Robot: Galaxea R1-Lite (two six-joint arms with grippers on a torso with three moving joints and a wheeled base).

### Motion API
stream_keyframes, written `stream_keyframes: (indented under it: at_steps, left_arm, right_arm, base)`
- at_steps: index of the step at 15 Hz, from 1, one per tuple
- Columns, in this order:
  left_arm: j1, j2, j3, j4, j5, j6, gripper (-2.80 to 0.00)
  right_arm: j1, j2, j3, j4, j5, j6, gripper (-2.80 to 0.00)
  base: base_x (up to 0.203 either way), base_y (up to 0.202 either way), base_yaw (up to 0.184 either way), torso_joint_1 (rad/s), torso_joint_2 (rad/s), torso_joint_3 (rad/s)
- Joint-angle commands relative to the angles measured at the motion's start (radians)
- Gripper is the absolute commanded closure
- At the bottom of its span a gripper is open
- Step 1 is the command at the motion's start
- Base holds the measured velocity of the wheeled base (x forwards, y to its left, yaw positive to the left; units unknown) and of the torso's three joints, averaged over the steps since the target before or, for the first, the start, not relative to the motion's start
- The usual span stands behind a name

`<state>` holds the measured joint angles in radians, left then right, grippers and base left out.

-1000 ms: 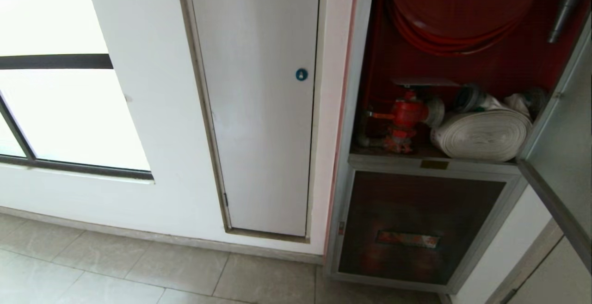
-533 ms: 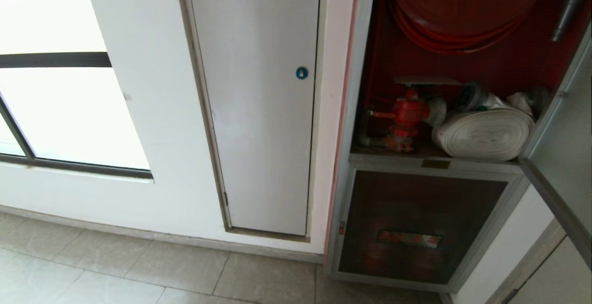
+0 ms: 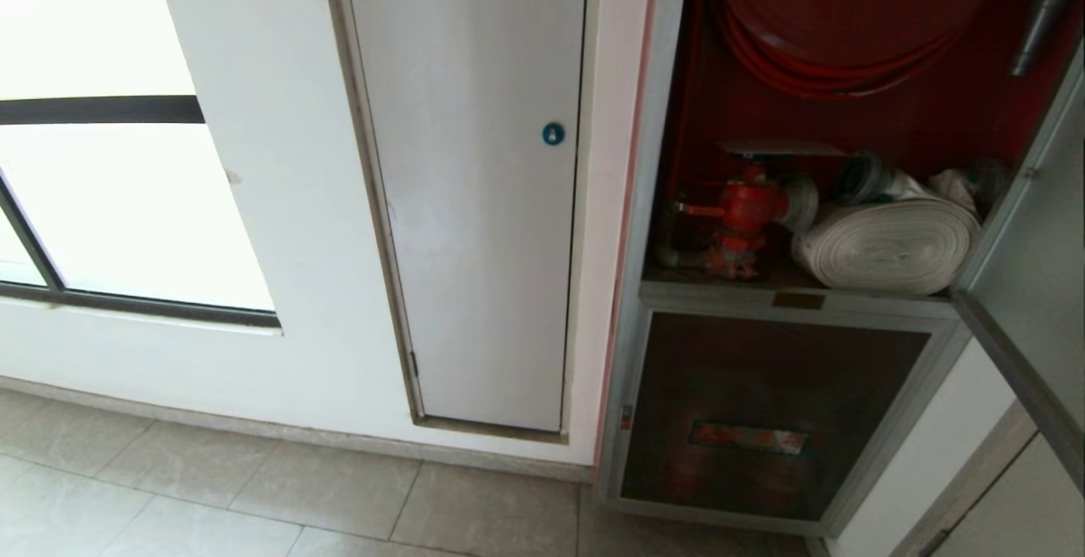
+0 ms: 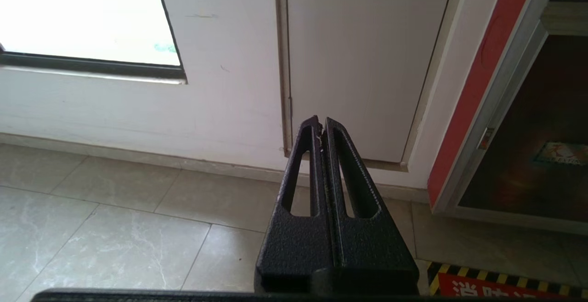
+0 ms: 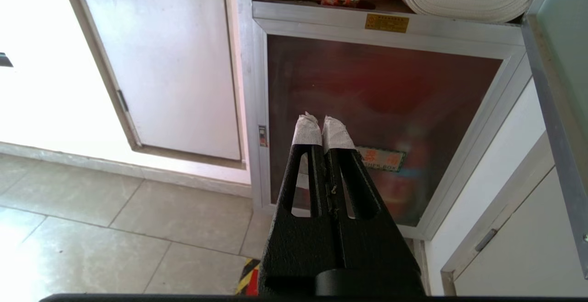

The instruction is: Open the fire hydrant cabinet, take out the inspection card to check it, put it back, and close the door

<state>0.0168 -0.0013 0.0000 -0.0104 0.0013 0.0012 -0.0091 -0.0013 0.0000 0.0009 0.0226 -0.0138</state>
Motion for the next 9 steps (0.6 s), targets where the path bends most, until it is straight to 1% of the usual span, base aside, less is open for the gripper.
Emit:
stream_keyframes:
  at_steps: [1, 4, 7, 8, 9]
  left_arm:
    - [0.0, 0.0, 0.005, 0.0, 0.0, 0.0, 0.0]
    - [0.0, 0.0, 0.005, 0.0, 0.0, 0.0, 0.0]
    - [0.0, 0.001, 0.005, 0.0, 0.0, -0.001, 0.0]
    - [0.0, 0.0, 0.005, 0.0, 0.0, 0.0, 0.0]
    - [0.001, 0.001, 0.005, 0.0, 0.0, 0.0, 0.0]
  right_arm:
    - [0.0, 0.0, 0.0, 0.001, -0.001, 0.011, 0.0]
    - [0.0, -0.001, -0.022, 0.006, -0.001, 0.001, 0.0]
    - [0.0, 0.037, -0.154, 0.047, -0.006, 0.001, 0.0]
    - [0.0, 0.083, -0.209, 0.057, -0.019, 0.001, 0.0]
    - [0.001, 0.137, -0.258, 0.061, -0.051, 0.001, 0.0]
  base:
    - [0.0, 0.0, 0.0, 0.0, 0.0, 0.0]
    - [0.0, 0.0, 0.0, 0.0, 0.0, 0.0]
    - [0.0, 0.0, 0.0, 0.0, 0.0, 0.0]
    - [0.0, 0.0, 0.0, 0.0, 0.0, 0.0]
    - [0.0, 0.0, 0.0, 0.0, 0.0, 0.0]
